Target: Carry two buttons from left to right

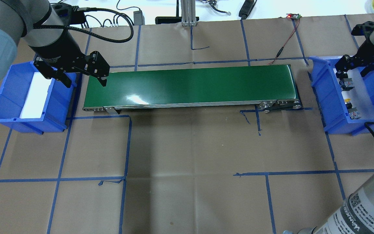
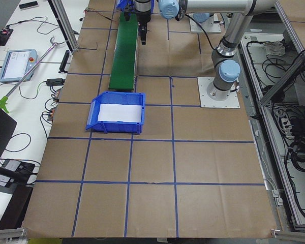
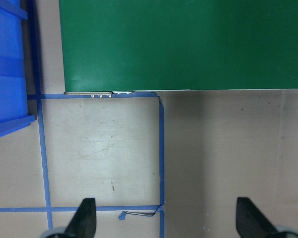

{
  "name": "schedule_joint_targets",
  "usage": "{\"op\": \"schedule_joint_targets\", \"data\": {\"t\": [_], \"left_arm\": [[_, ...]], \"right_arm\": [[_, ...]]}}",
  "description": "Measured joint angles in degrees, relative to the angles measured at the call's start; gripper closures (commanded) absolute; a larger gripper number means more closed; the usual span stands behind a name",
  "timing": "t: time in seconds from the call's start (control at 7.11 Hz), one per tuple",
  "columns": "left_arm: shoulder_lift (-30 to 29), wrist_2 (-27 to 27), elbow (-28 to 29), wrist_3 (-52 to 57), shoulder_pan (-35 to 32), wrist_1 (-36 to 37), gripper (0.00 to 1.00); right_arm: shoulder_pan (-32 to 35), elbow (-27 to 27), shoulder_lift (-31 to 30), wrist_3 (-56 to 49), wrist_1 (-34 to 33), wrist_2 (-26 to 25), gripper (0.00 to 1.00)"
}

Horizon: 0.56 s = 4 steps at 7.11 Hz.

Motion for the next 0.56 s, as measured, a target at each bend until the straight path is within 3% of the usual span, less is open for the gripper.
{"op": "schedule_joint_targets", "data": {"t": [0.56], "left_arm": [[0.00,-0.05,0.00,0.00,0.00,0.00,0.00]], "right_arm": [[3.77,-9.06,-6.98,4.89,14.93,-0.28,0.00]]}}
